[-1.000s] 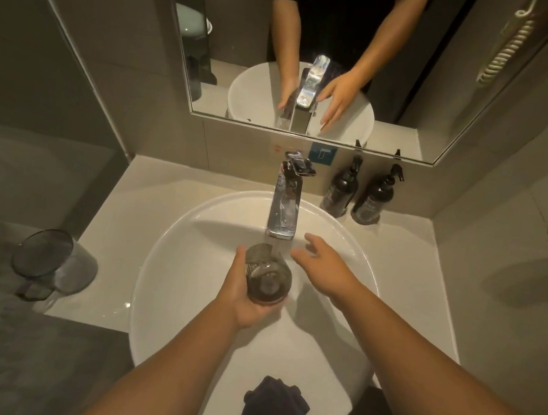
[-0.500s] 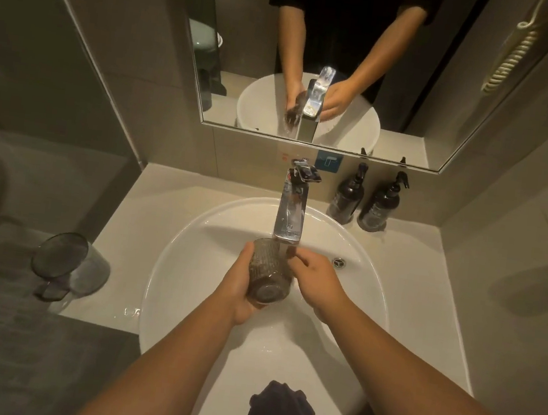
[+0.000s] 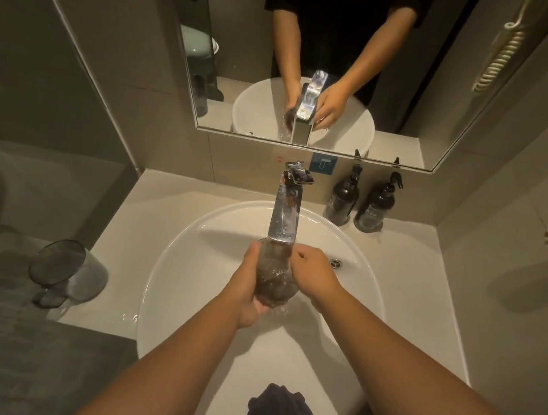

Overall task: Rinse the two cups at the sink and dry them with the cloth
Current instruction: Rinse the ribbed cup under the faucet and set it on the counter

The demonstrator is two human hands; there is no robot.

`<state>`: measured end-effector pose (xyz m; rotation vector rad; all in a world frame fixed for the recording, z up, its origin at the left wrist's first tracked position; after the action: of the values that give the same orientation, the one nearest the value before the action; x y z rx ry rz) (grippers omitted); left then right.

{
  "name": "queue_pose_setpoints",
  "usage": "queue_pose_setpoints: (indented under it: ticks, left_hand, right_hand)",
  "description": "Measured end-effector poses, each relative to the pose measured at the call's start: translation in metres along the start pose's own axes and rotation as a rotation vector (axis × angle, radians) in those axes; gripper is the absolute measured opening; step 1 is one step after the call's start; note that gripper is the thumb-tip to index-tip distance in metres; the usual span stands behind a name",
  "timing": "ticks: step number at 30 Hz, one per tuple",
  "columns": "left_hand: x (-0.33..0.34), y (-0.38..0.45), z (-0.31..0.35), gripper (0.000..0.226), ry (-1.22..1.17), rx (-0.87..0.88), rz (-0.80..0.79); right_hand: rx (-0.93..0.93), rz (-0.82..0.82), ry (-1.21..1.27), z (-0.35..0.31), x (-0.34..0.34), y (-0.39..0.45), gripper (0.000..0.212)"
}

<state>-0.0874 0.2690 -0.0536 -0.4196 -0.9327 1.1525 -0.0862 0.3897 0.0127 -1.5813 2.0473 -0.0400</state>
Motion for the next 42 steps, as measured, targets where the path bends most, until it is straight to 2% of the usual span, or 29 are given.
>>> queue_pose_setpoints:
  ticks: [4, 6, 8, 10, 12, 14, 16, 20, 23, 26, 28, 31, 33, 35, 37, 39, 41, 42]
  left_hand:
    - [0.006, 0.002, 0.009, 0.060, -0.141, 0.024, -0.017]
    - [0.002, 0.006, 0.010, 0.057, -0.195, 0.027, 0.012]
    - [-0.003, 0.008, 0.009, 0.053, -0.201, 0.047, 0.013]
    - [-0.007, 0.007, 0.007, 0.052, -0.156, 0.073, 0.006]
    - [-0.015, 0.003, 0.008, 0.046, -0.107, 0.117, 0.008]
    - [-0.023, -0.002, 0.012, 0.042, -0.068, 0.175, -0.009]
    - [-0.032, -0.009, 0.016, 0.043, 0.019, 0.236, -0.017]
    - [-0.057, -0.026, 0.027, 0.056, 0.235, 0.344, 0.050]
    - [-0.066, -0.041, 0.037, 0.052, 0.378, 0.436, 0.054]
    - [-0.069, -0.058, 0.047, 0.066, 0.543, 0.515, 0.081]
    - [-0.070, -0.070, 0.053, 0.075, 0.657, 0.558, 0.087]
    - [-0.067, -0.089, 0.060, 0.083, 0.834, 0.625, 0.077]
    - [-0.065, -0.103, 0.064, 0.086, 0.945, 0.667, 0.072]
    - [-0.058, -0.115, 0.069, 0.085, 1.079, 0.733, 0.038]
    - [-0.048, -0.126, 0.075, 0.085, 1.290, 0.875, -0.010]
    - [-0.038, -0.133, 0.082, 0.083, 1.573, 1.077, 0.012]
    - [-0.030, -0.134, 0.086, 0.080, 1.925, 1.194, 0.161]
    - [-0.026, -0.133, 0.087, 0.078, 2.101, 1.192, 0.239]
  right_hand:
    - [0.042, 0.010, 0.124, -0.003, -0.010, 0.003, 0.036]
    - [0.007, 0.145, 0.110, -0.006, -0.031, 0.004, 0.026]
    - [-0.103, 0.351, 0.084, -0.024, -0.061, -0.001, 0.038]
    - [-0.351, 0.437, -0.012, -0.065, -0.079, -0.007, 0.055]
    - [-0.576, 0.397, -0.298, -0.104, -0.077, -0.009, 0.067]
    - [-0.683, 0.288, -0.576, -0.123, -0.065, -0.005, 0.069]
    - [-0.703, 0.230, -0.652, -0.125, -0.059, -0.002, 0.066]
    - [-0.753, 0.257, -0.688, -0.110, -0.052, -0.011, 0.068]
    - [-0.723, 0.251, -0.669, -0.090, -0.046, -0.020, 0.076]
    - [-0.682, 0.270, -0.560, -0.088, -0.045, -0.023, 0.075]
    - [-0.602, 0.256, -0.454, -0.082, -0.042, -0.024, 0.070]
    - [-0.384, 0.241, -0.246, -0.052, -0.036, -0.030, 0.064]
    - [-0.308, 0.182, -0.191, -0.032, -0.023, -0.042, 0.059]
    - [-0.328, 0.069, -0.266, -0.019, -0.004, -0.055, 0.052]
    - [-0.316, -0.027, -0.365, -0.009, 0.013, -0.064, 0.049]
    - [-0.293, -0.049, -0.399, -0.003, 0.019, -0.068, 0.047]
    - [-0.268, -0.034, -0.396, -0.002, 0.018, -0.070, 0.044]
    - [-0.257, -0.021, -0.396, -0.001, 0.016, -0.071, 0.043]
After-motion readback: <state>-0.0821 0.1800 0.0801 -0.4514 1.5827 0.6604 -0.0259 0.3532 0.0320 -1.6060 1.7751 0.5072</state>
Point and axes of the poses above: each hand's wrist, its own y-axis towards the middle knuckle, its own x-axis out of the palm, z = x × y, the point moved 8 cm from there along y, towards the middle knuckle, and after that the axes turned 2 degrees about y, right-handed, at the moved point
